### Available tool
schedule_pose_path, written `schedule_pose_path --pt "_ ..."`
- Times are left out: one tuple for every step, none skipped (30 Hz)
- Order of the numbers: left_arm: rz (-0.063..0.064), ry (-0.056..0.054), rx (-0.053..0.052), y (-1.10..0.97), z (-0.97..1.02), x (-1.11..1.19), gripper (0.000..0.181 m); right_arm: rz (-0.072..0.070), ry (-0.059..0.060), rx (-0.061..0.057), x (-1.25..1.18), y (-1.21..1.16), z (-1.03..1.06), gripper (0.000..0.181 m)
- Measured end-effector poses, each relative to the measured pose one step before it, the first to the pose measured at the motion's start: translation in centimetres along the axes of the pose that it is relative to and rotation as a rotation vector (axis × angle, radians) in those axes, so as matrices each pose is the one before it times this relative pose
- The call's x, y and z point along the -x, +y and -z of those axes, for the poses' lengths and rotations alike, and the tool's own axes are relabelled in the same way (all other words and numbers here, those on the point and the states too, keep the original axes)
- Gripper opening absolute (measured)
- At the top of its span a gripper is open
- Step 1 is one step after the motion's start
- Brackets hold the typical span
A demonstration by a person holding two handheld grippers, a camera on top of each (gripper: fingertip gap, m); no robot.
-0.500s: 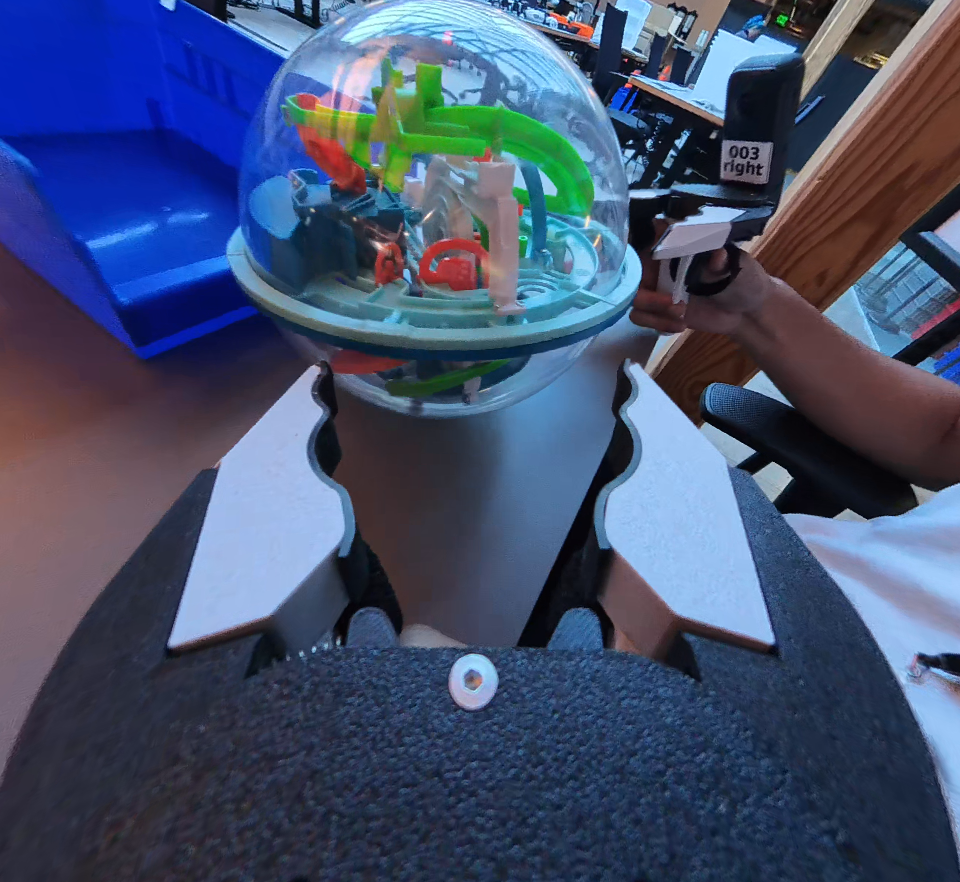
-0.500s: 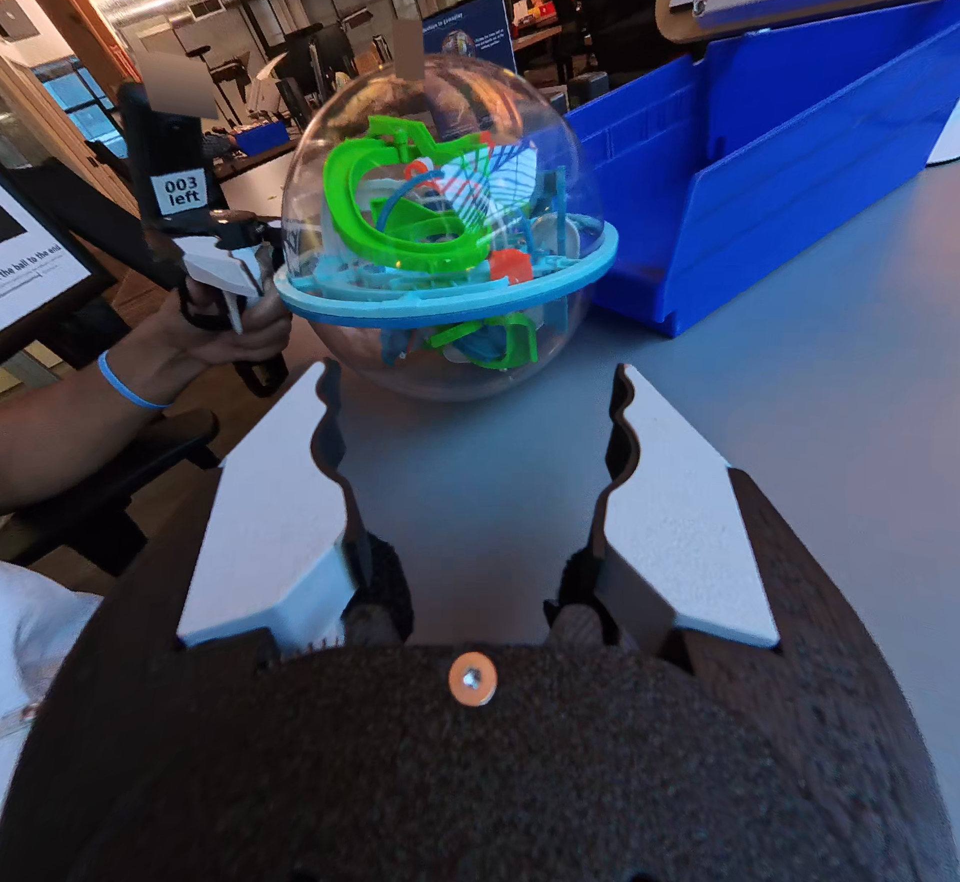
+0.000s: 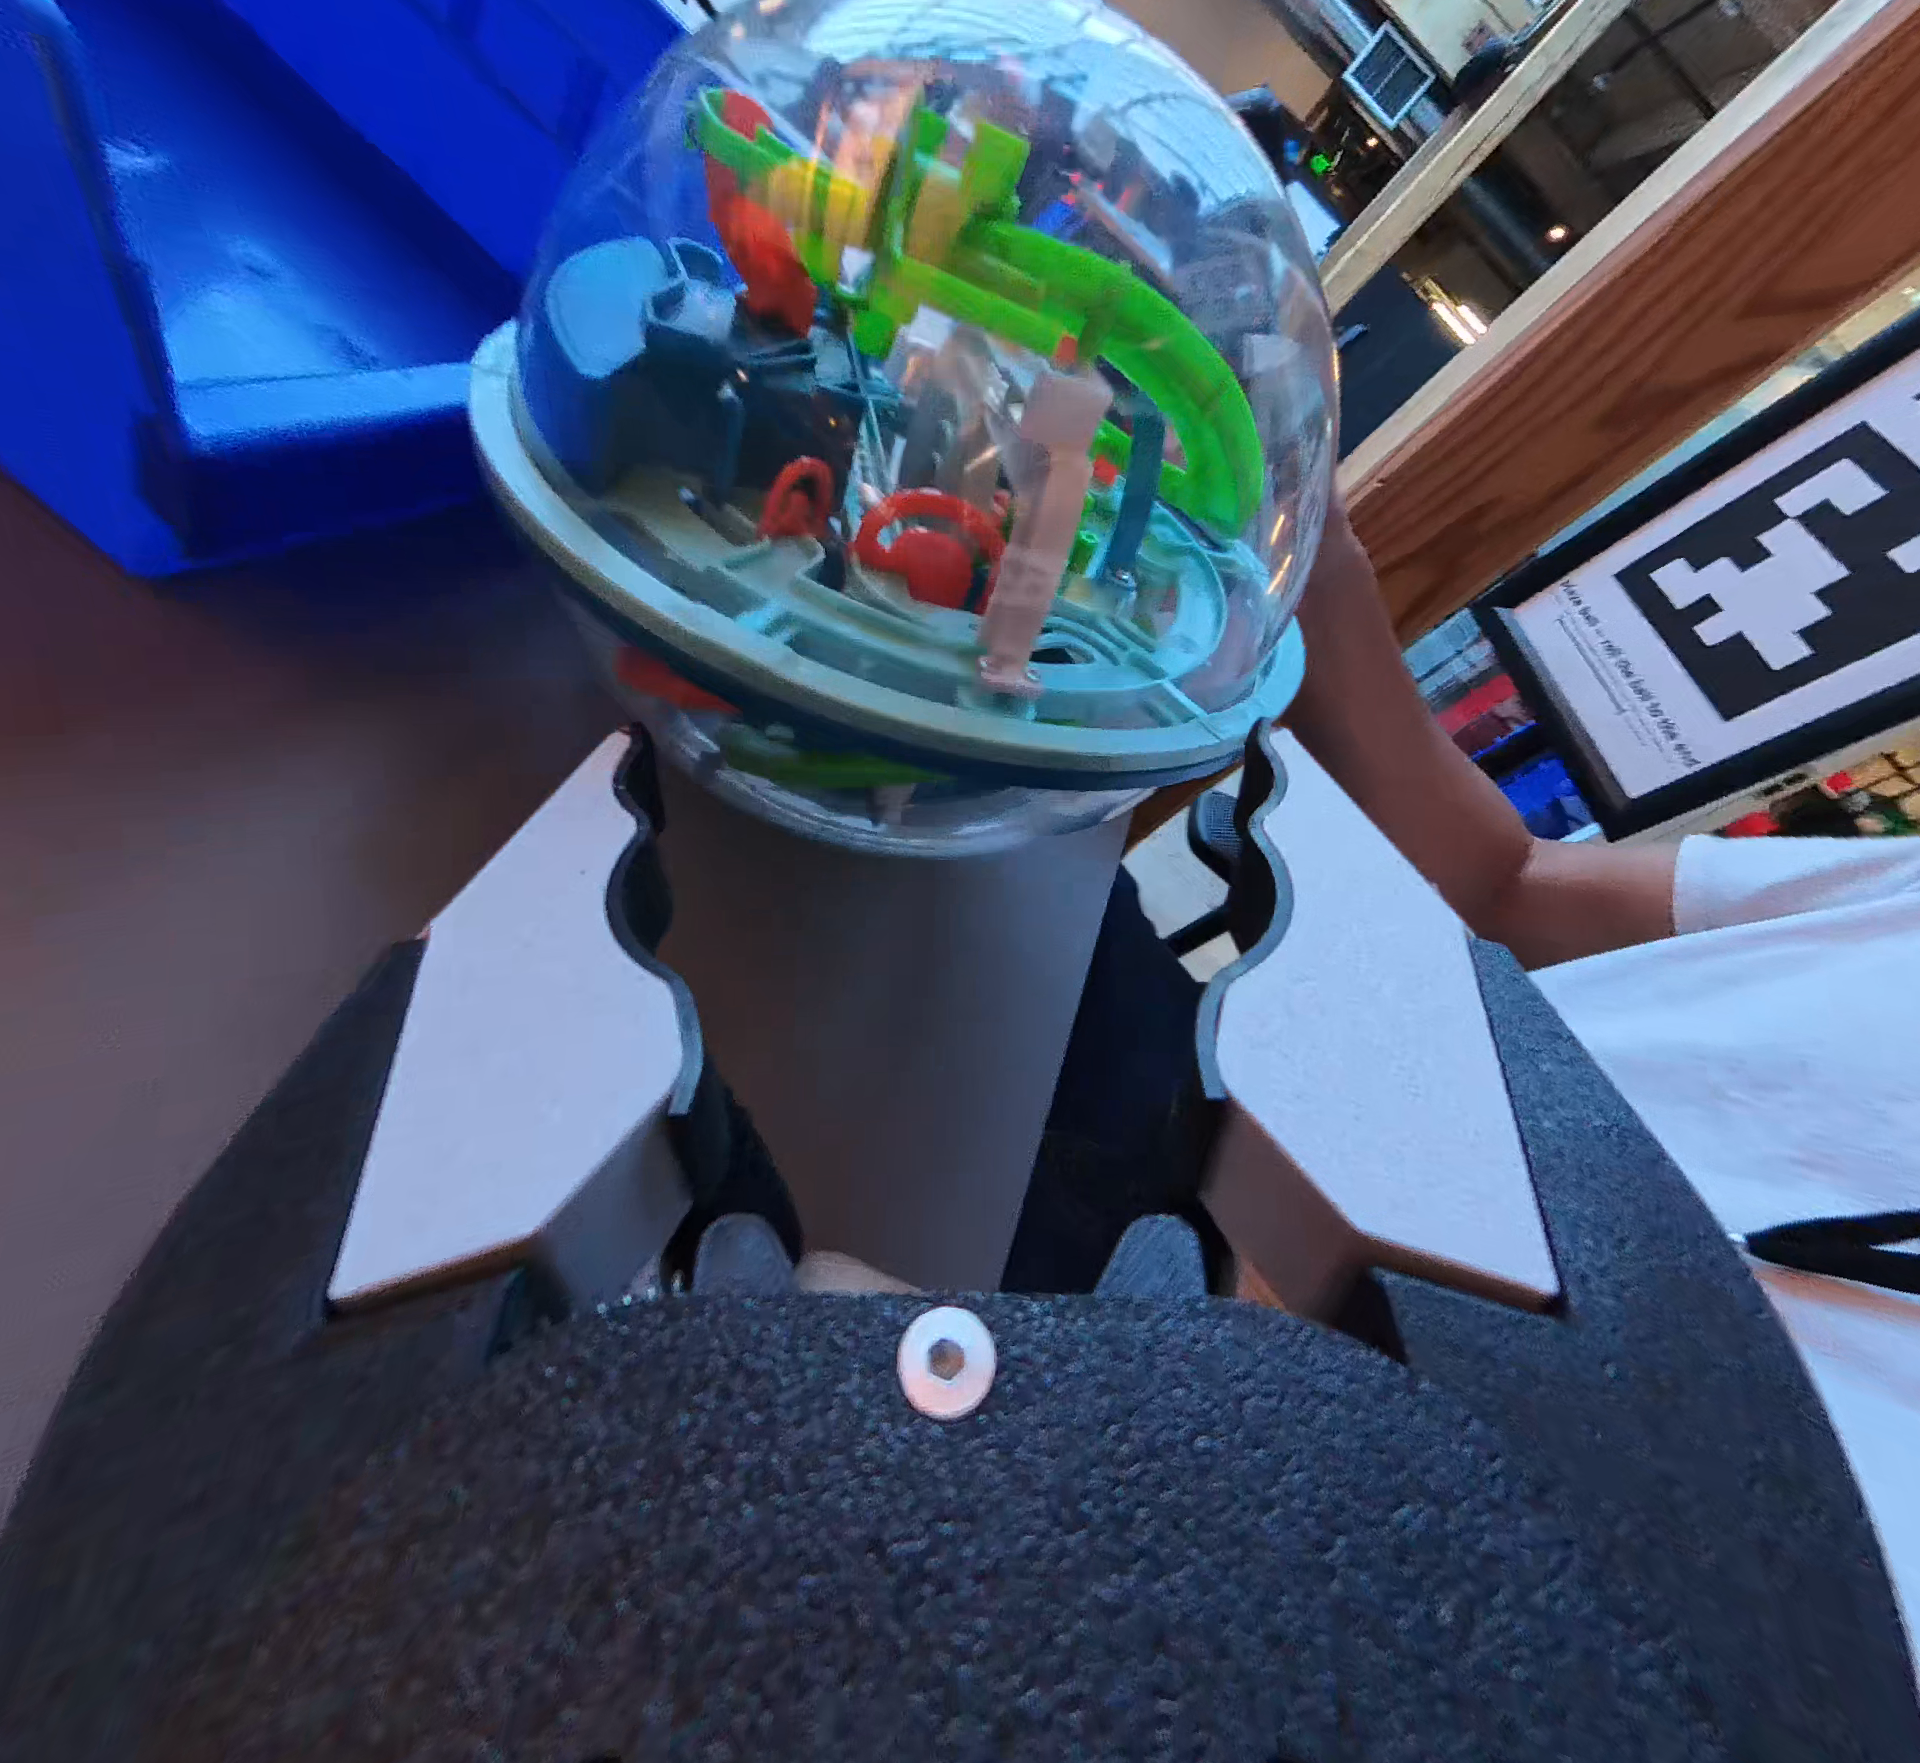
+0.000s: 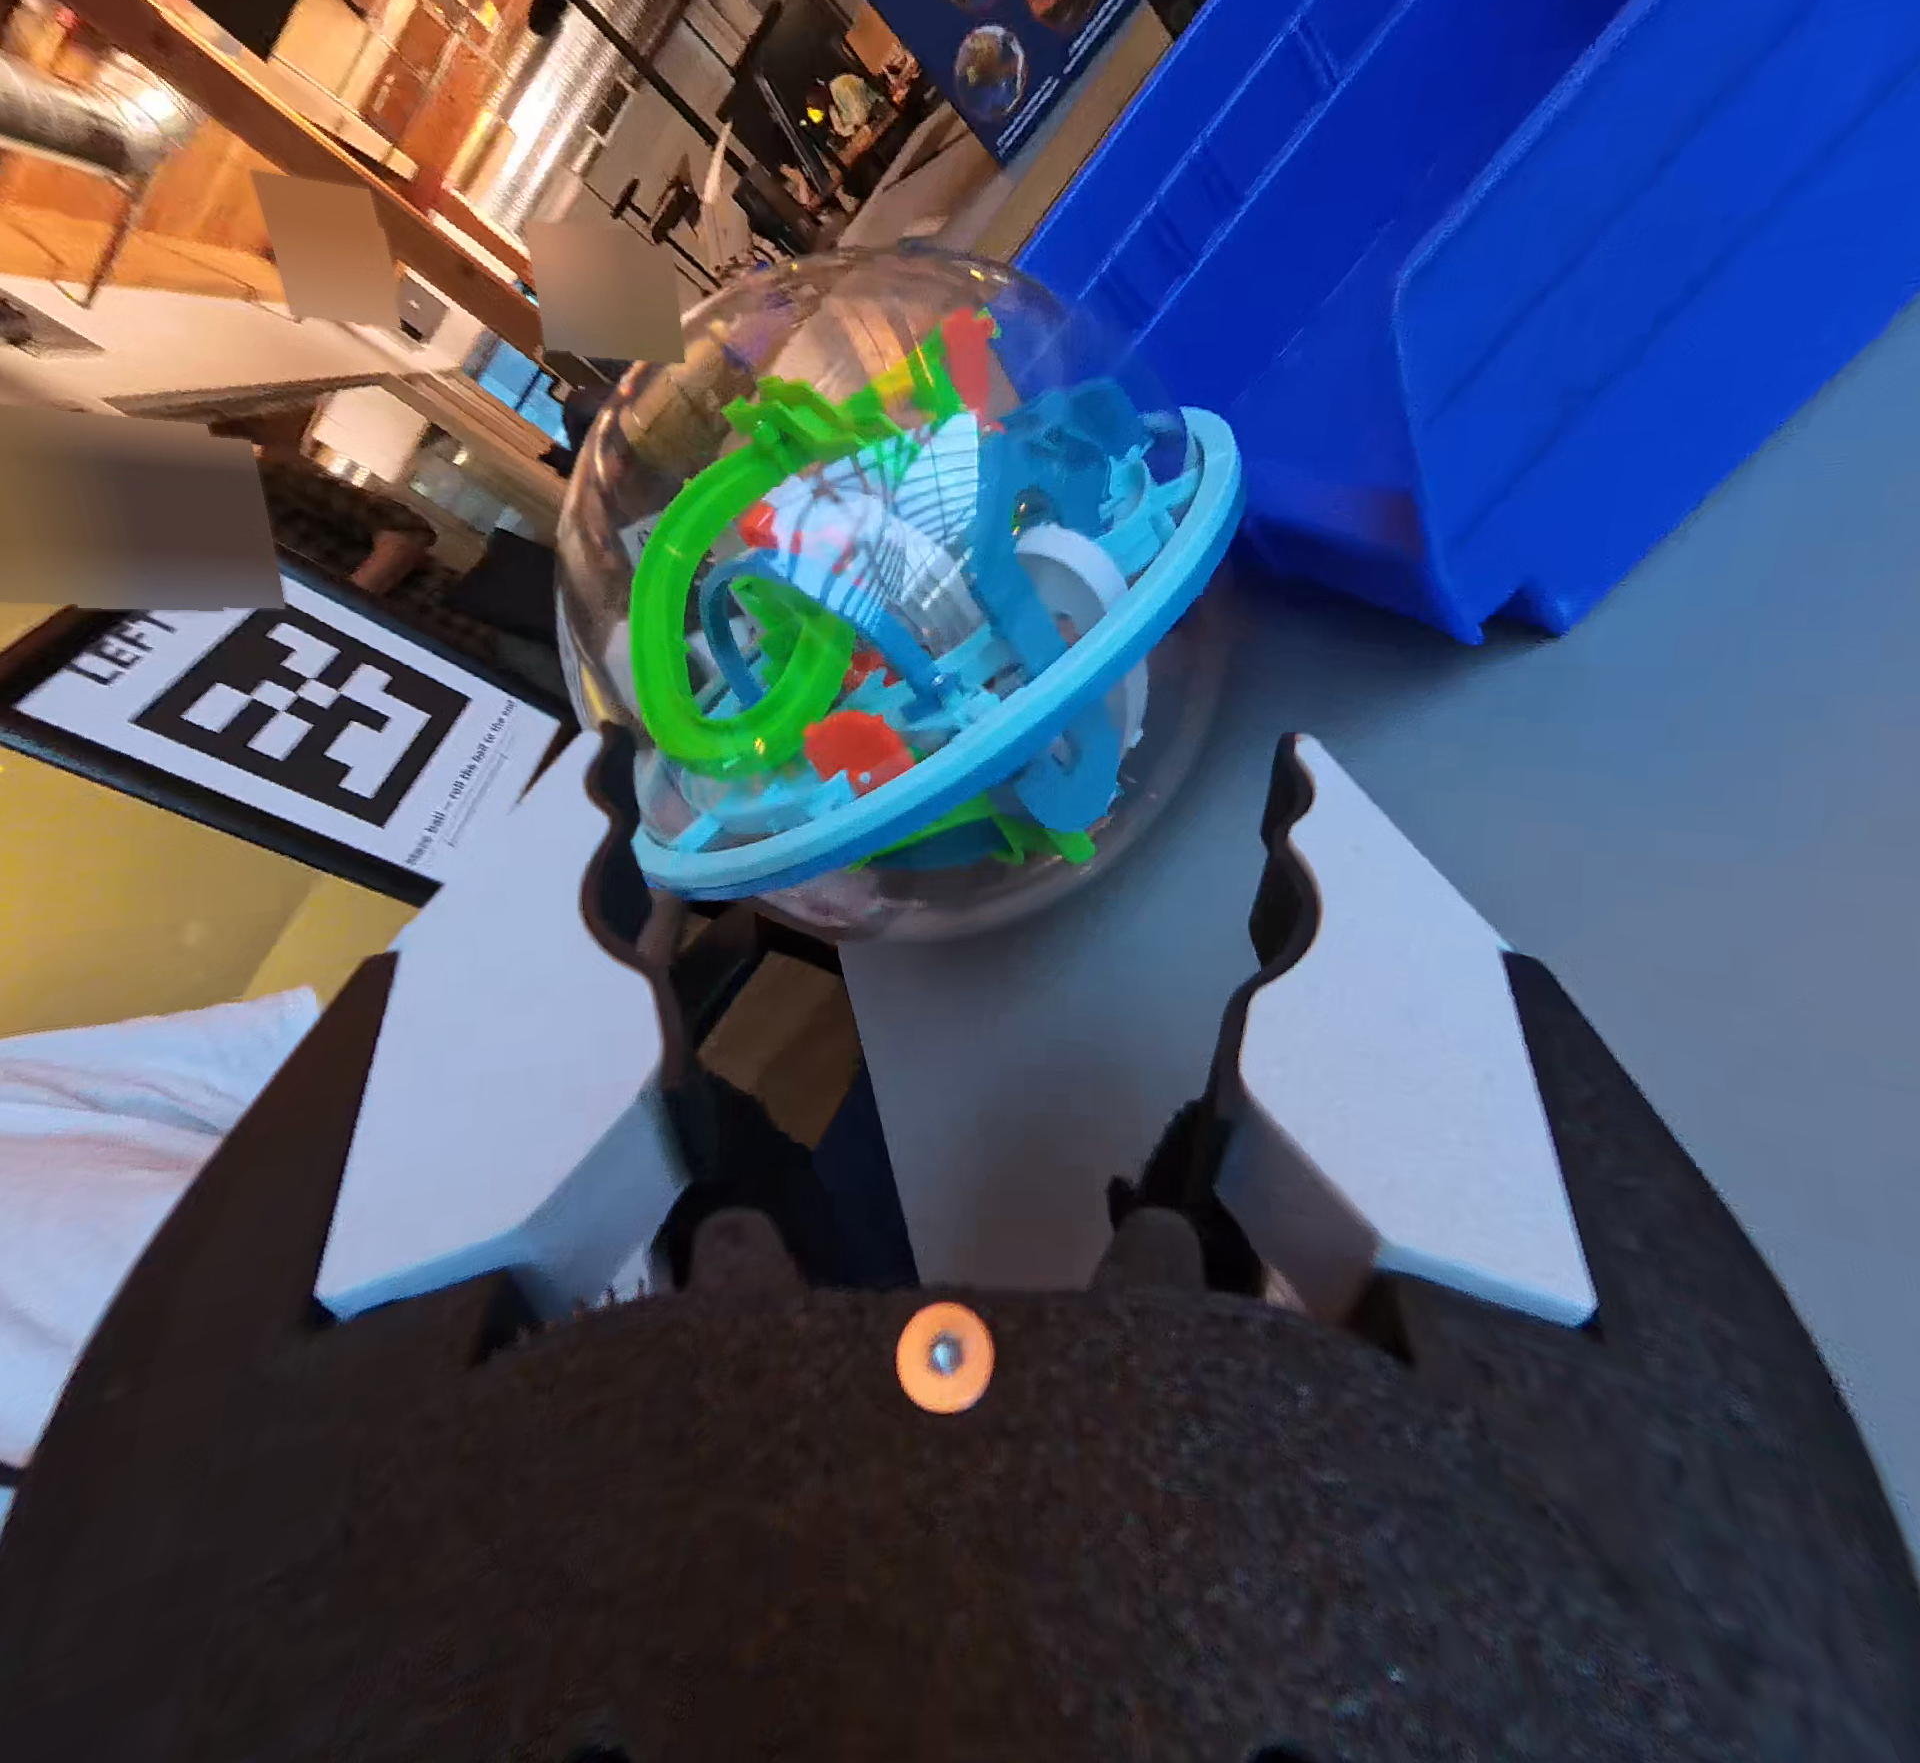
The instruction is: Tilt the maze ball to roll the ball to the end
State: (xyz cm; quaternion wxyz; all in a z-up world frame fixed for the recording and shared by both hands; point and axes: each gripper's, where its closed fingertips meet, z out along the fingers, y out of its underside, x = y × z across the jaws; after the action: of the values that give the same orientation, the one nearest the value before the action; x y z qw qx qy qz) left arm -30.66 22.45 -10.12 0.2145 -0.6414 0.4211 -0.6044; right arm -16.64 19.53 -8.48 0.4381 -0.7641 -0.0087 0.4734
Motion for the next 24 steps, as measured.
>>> schedule_pose_path --pt "0.0101 0.0153 0.0010 0.223 -0.214 -0.224 0.109 -0.0190 -0.0138 0.0093 -0.076 0.253 -0.440 0.122" --pt "-0.0010 -0.0052 -0.0036 0.090 -0.202 -0.018 0.111 -0.0102 -0.0165 0.0064 0.065 0.271 -0.468 0.124" --pt "-0.0134 -0.0177 -0.0047 -0.011 -0.161 0.131 0.112 -0.0058 -0.0186 0.0054 0.185 0.281 -0.526 0.124" --pt "-0.0135 -0.0125 -0.0054 -0.084 -0.124 0.065 0.111 -0.0053 -0.0196 0.0097 0.260 0.283 -0.523 0.119" --pt "-0.0032 -0.0041 -0.0093 -0.197 -0.053 -0.017 0.112 -0.0075 -0.0324 -0.0056 0.510 0.003 -0.384 0.116" --pt "0.0059 -0.0037 -0.0088 -0.164 0.011 0.003 0.113 -0.0178 0.0089 -0.0051 -0.079 -0.062 -0.152 0.116" --pt "0.0063 -0.0023 -0.0084 -0.050 0.049 -0.005 0.113 -0.0054 0.0021 0.0047 0.025 0.000 -0.005 0.116" --pt "0.0057 -0.0002 -0.0107 0.035 0.065 -0.027 0.112 -0.0033 0.0013 0.0016 0.028 0.004 0.015 0.115" --pt "0.0043 -0.0007 -0.0124 0.065 0.052 -0.033 0.112 0.0007 0.0016 -0.0022 0.036 0.000 -0.013 0.115" --pt "0.0008 -0.0014 -0.0060 0.109 0.053 -0.070 0.111 0.0023 -0.0001 0.0025 0.060 0.021 -0.036 0.115" --pt "-0.0021 -0.0020 0.0031 0.165 0.070 -0.092 0.112 0.0046 0.0003 0.0050 0.099 0.047 -0.038 0.114" --pt "-0.0013 -0.0021 0.0079 0.162 0.058 -0.099 0.111 0.0048 0.0018 0.0047 0.119 0.065 -0.029 0.114" --pt "-0.0018 -0.0022 0.0068 0.128 0.052 -0.119 0.112 0.0045 0.0024 0.0032 0.120 0.085 -0.026 0.114" --pt "-0.0058 -0.0020 0.0037 0.127 0.030 -0.101 0.112 0.0049 0.0014 0.0017 0.105 0.101 -0.008 0.115" --pt "-0.0076 -0.0007 0.0029 0.140 -0.001 -0.098 0.112 0.0100 0.0013 0.0005 0.099 0.095 0.032 0.115" --pt "-0.0108 -0.0004 0.0065 0.209 -0.033 -0.090 0.112 0.0192 0.0023 0.0001 0.111 0.056 0.044 0.115" --pt "-0.0165 -0.0022 0.0121 0.297 -0.063 -0.100 0.112 0.0245 0.0030 -0.0009 0.126 0.031 0.047 0.115" --pt "-0.0156 -0.0035 0.0149 0.306 -0.090 -0.107 0.112 0.0253 0.0043 0.0015 0.145 -0.010 0.035 0.115" --pt "-0.0127 -0.0050 0.0131 0.261 -0.119 -0.077 0.113 0.0226 0.0059 0.0030 0.128 -0.030 0.025 0.115" --pt "-0.0131 -0.0067 0.0088 0.209 -0.153 -0.056 0.114 0.0239 0.0066 0.0021 0.124 -0.048 0.021 0.115" --pt "-0.0162 -0.0079 0.0055 0.175 -0.151 -0.039 0.115 0.0293 0.0068 -0.0019 0.131 -0.082 0.004 0.114" --pt "-0.0168 -0.0083 0.0029 0.133 -0.156 -0.025 0.116 0.0292 0.0069 -0.0009 0.150 -0.062 0.011 0.115" --pt "-0.0140 -0.0077 0.0005 0.075 -0.122 -0.018 0.118 0.0248 0.0065 0.0013 0.133 -0.039 0.006 0.115" --pt "-0.0110 -0.0067 -0.0018 0.017 -0.075 -0.023 0.119 0.0200 0.0054 0.0034 0.122 -0.005 -0.003 0.115"
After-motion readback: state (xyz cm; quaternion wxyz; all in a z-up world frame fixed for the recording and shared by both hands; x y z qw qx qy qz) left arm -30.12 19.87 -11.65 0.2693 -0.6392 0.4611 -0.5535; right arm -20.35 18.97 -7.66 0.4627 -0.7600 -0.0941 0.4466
